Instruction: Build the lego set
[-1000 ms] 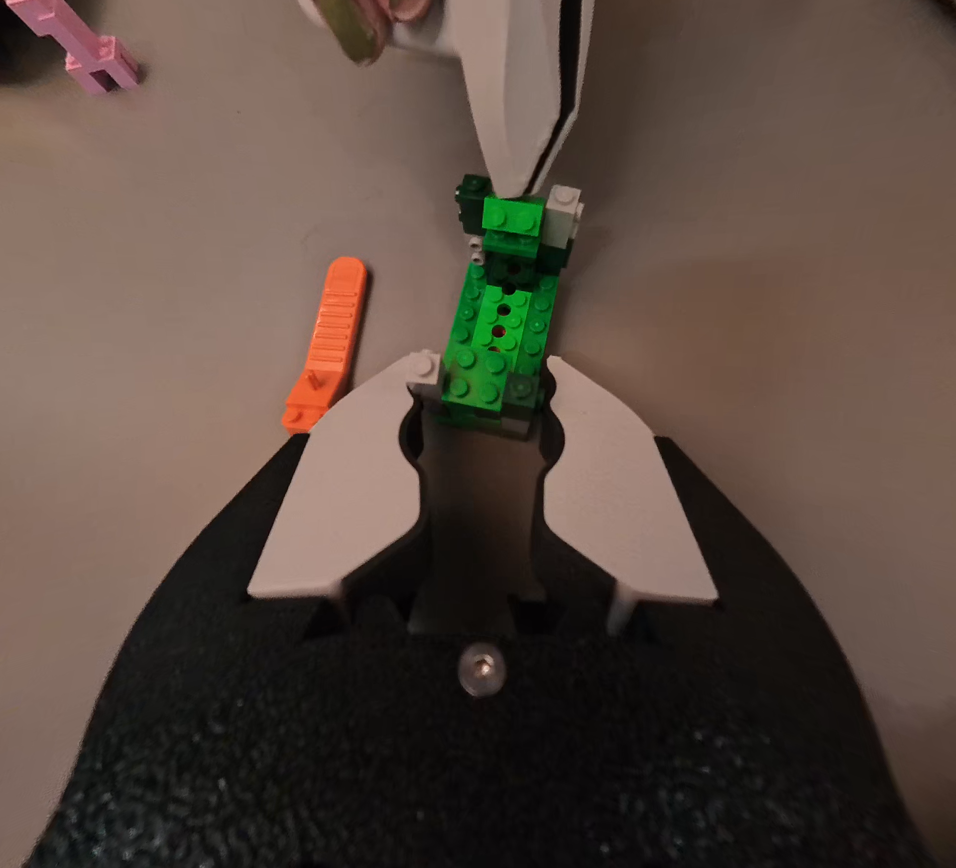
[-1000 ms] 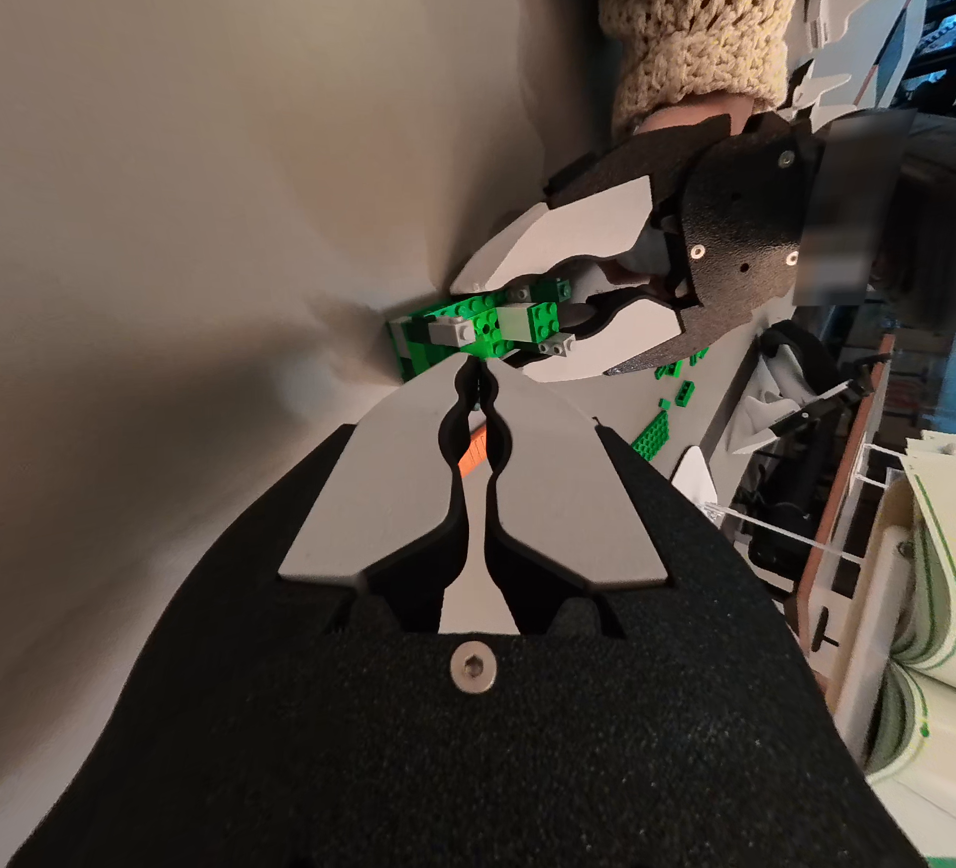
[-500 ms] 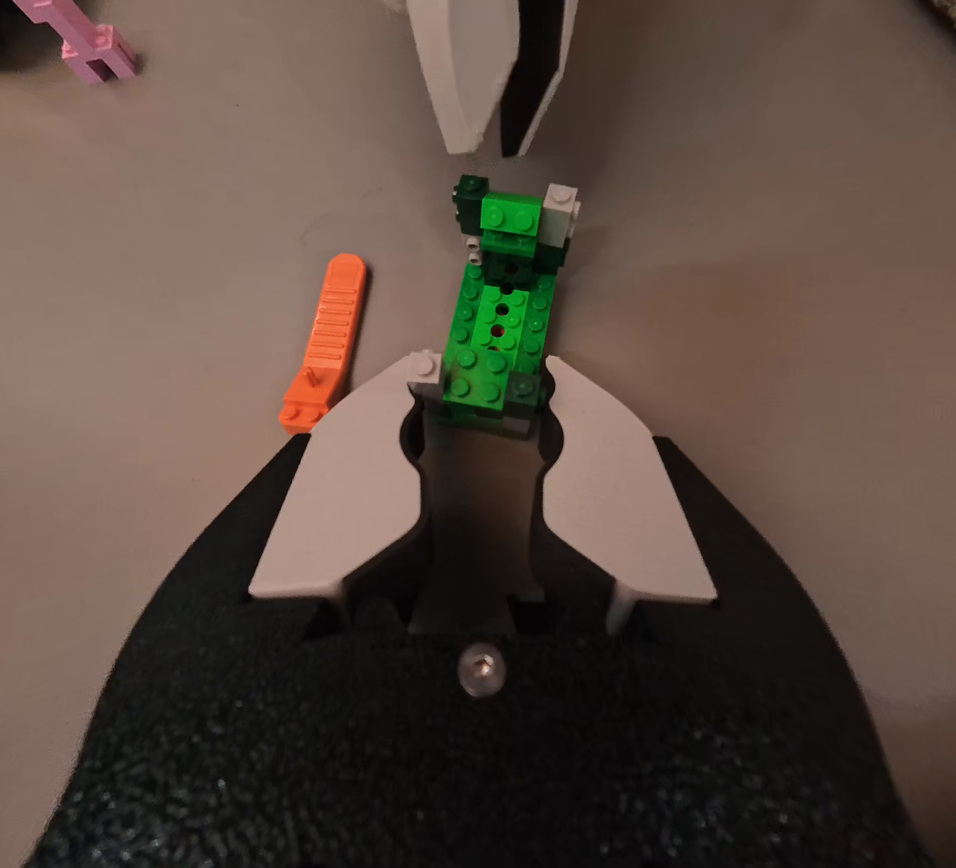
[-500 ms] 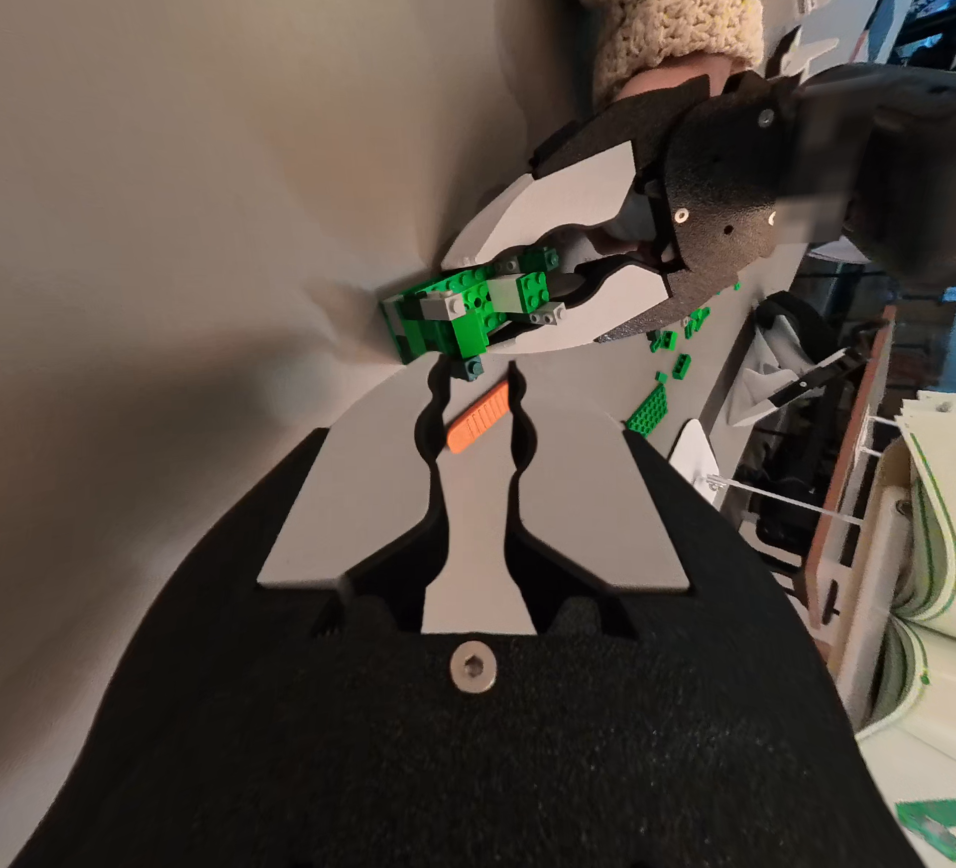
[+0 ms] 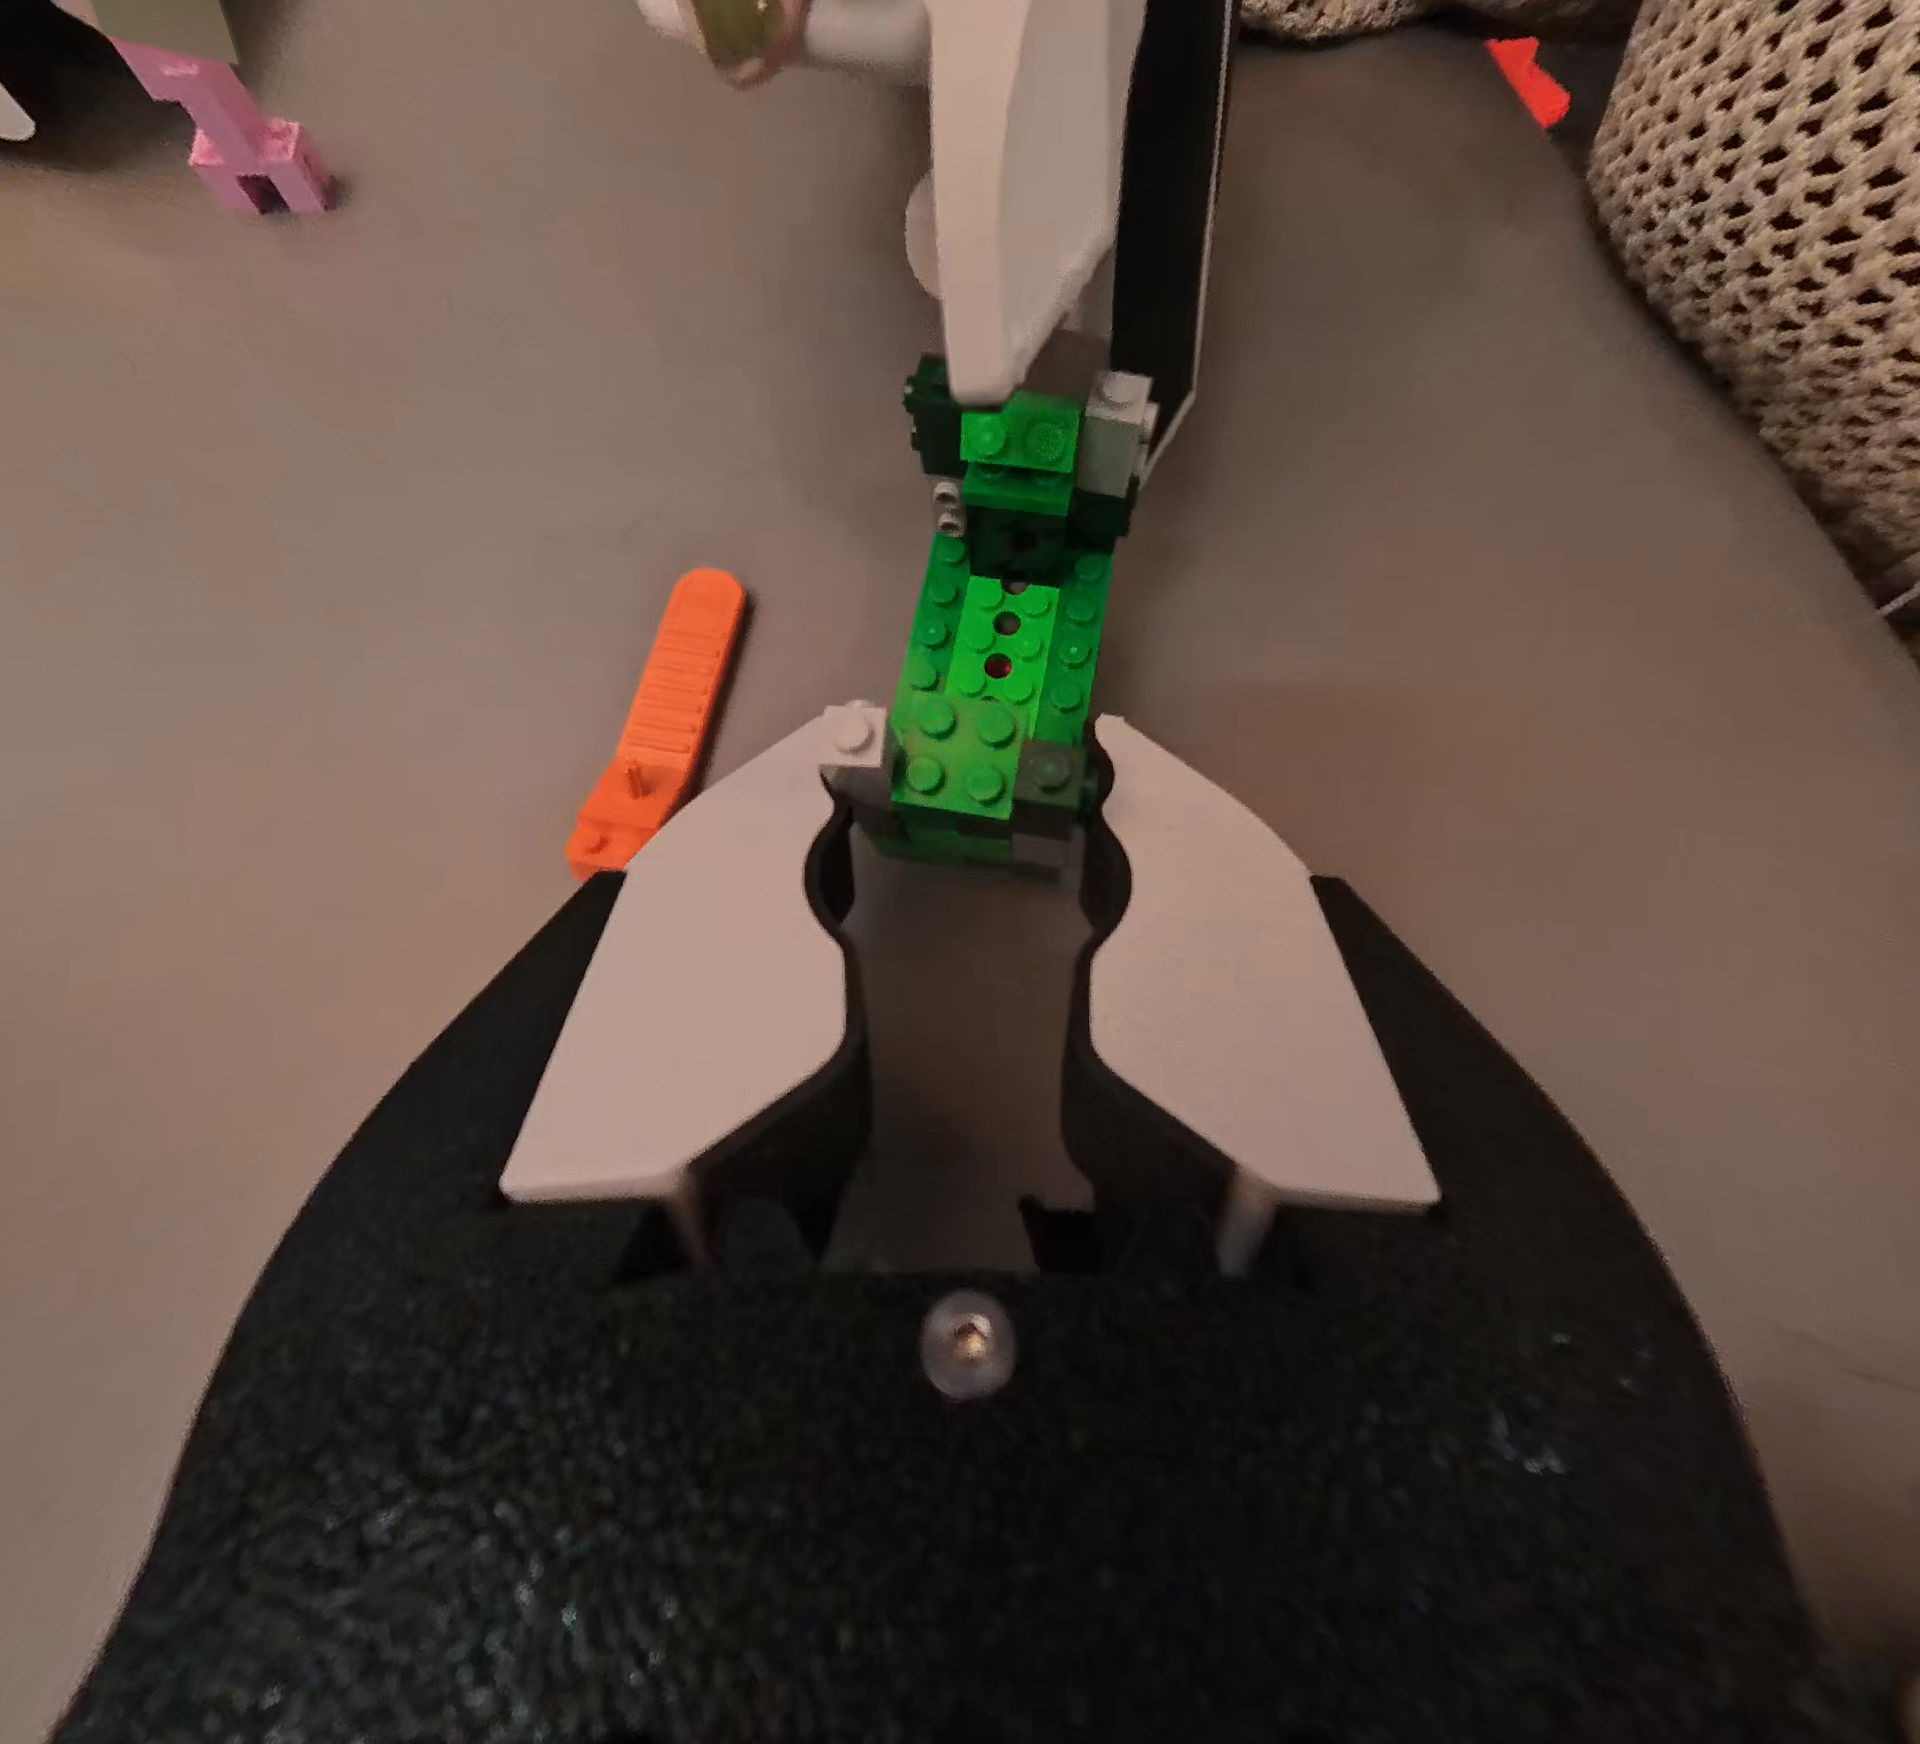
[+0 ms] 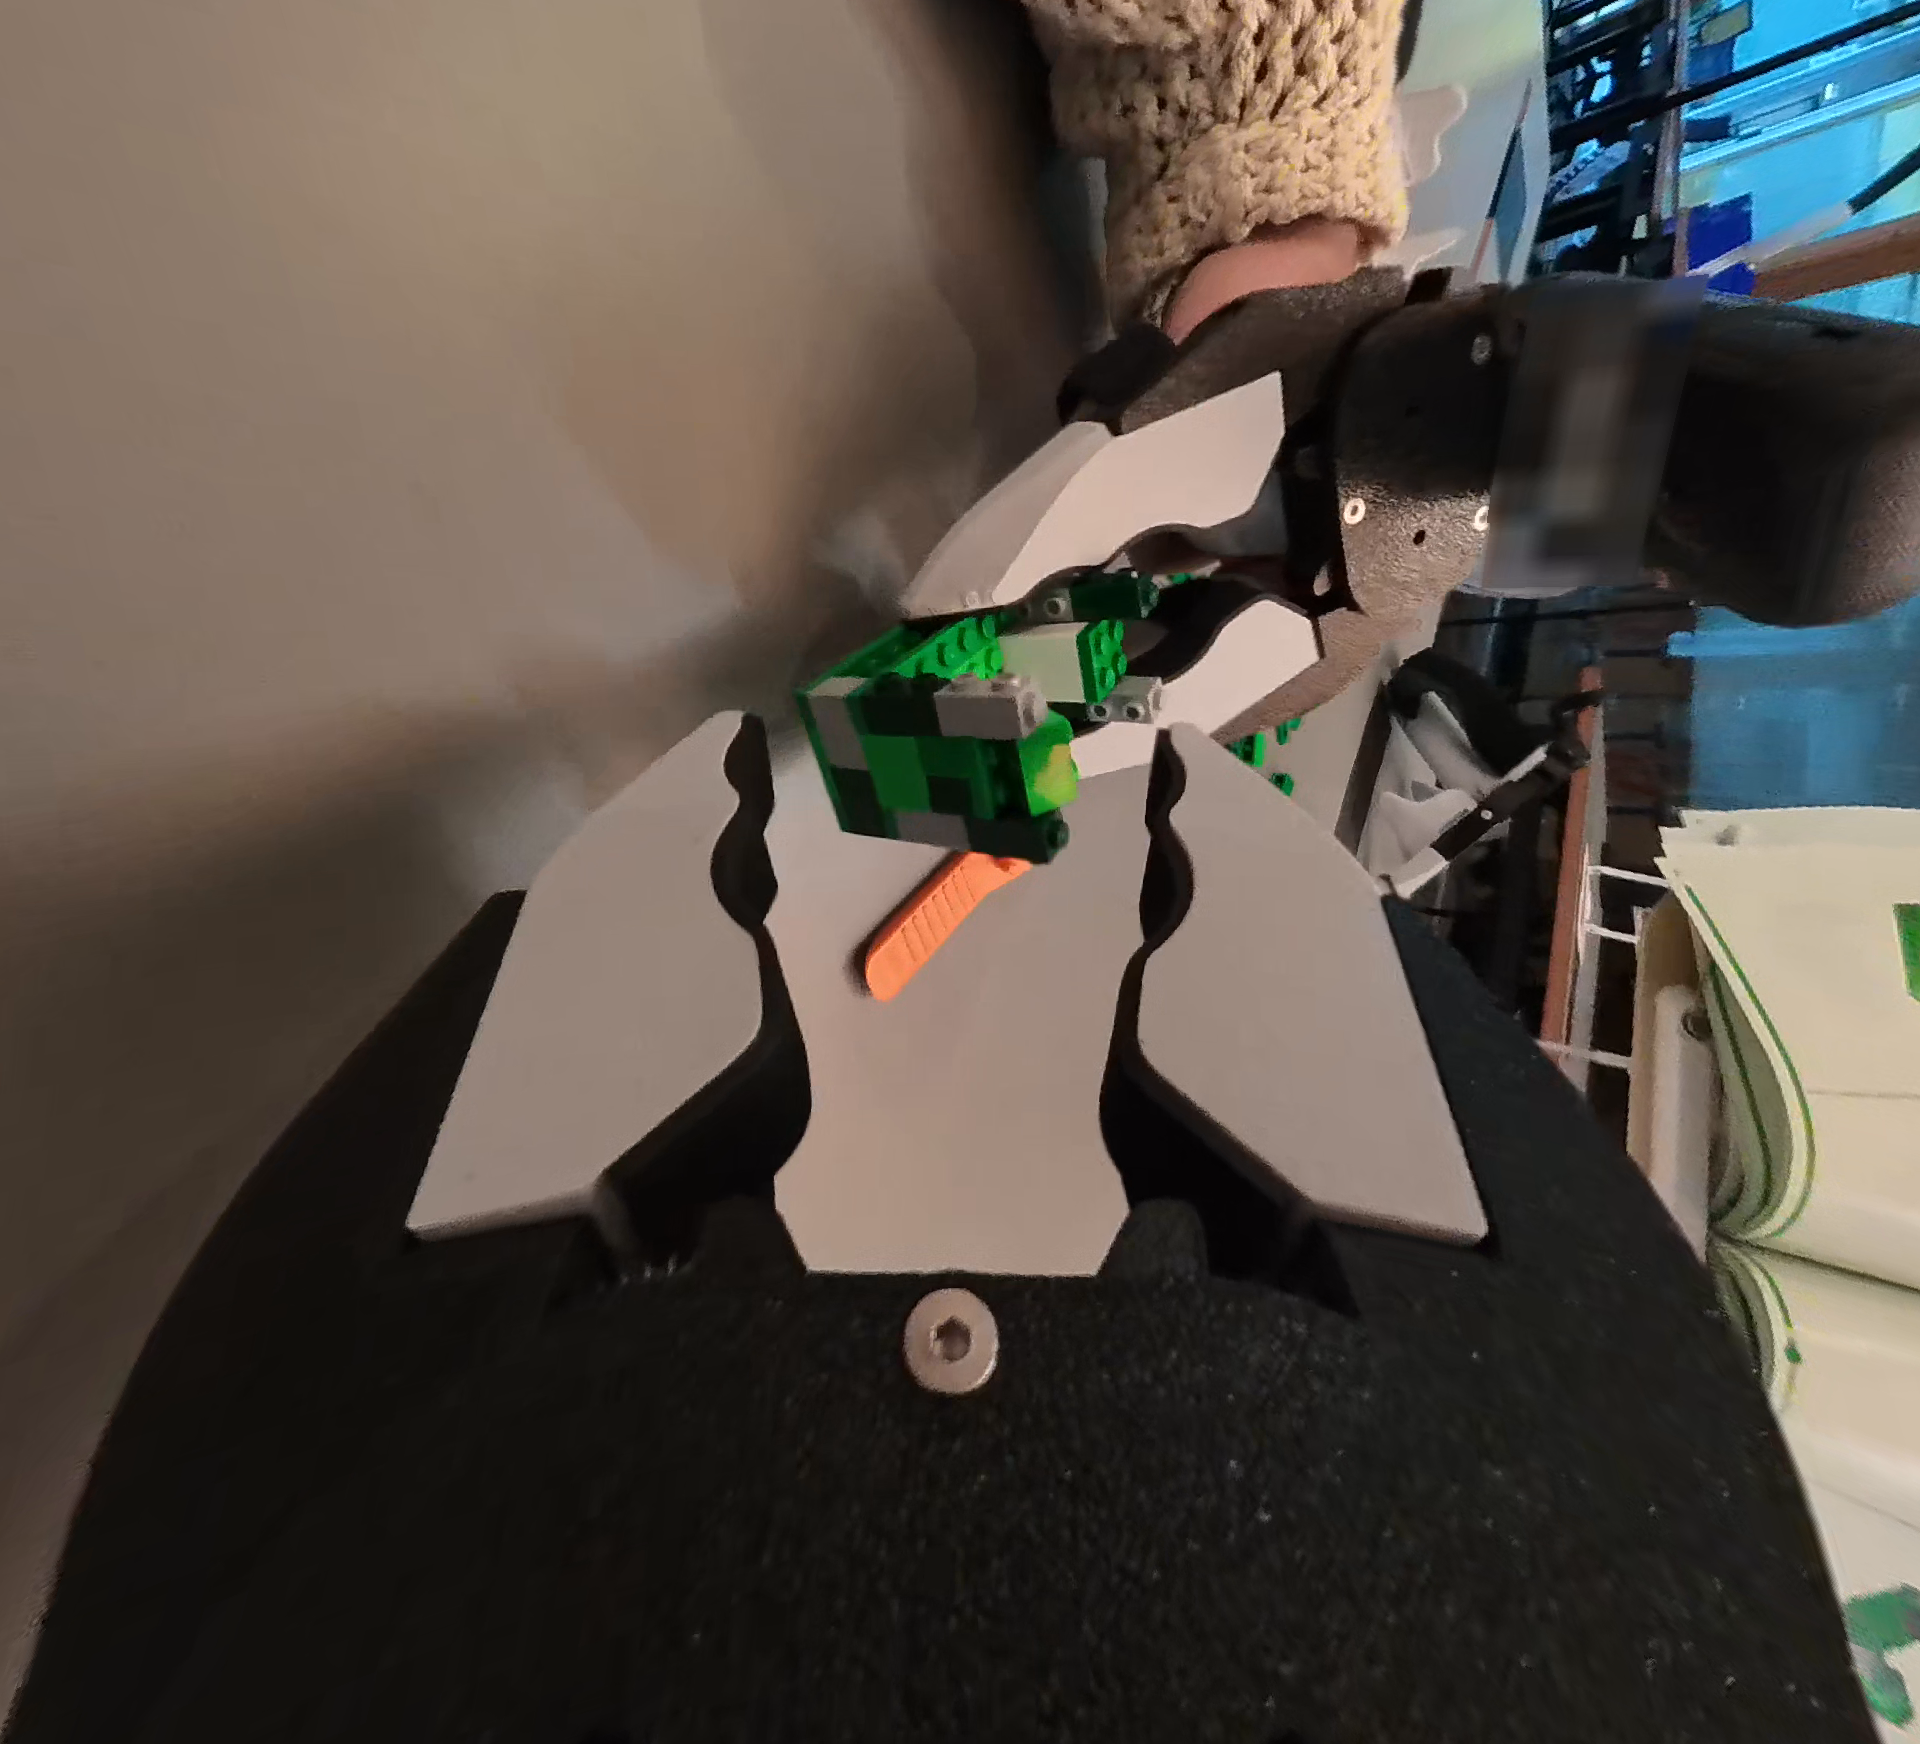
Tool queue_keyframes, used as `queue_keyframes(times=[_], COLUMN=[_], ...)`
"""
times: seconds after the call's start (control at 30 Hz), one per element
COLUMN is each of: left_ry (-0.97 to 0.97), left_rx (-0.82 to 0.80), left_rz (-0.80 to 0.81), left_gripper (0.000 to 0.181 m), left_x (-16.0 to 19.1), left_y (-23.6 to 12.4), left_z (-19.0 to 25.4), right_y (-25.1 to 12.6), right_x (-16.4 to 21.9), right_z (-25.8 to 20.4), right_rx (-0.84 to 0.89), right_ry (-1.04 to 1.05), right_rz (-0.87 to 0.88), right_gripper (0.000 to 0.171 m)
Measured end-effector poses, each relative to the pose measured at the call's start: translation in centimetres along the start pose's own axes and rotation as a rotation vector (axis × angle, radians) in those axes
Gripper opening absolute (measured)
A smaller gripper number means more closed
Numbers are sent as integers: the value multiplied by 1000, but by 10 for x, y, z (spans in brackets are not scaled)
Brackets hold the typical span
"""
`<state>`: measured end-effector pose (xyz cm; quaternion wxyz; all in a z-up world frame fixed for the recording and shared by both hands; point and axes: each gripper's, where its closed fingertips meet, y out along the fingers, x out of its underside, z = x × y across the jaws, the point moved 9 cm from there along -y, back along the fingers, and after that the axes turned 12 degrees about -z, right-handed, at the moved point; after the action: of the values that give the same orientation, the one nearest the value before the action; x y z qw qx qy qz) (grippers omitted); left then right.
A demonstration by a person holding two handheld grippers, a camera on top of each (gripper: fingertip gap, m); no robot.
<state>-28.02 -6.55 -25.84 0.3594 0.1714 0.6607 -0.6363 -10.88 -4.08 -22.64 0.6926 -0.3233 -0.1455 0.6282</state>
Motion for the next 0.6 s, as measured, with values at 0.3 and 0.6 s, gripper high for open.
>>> queue_keyframes(times=[0.3,0.6], left_ry=[-23,-49], left_rx=[32,44], left_rz=[52,120], left_gripper=[40,40], left_x=[-10,-11], left_y=[-7,-14], left_z=[4,3], right_y=[1,-7], right_x=[-4,-4], right_z=[0,7], right_rx=[88,167], right_ry=[-53,-50], right_rz=[-6,12], right_gripper=[61,56])
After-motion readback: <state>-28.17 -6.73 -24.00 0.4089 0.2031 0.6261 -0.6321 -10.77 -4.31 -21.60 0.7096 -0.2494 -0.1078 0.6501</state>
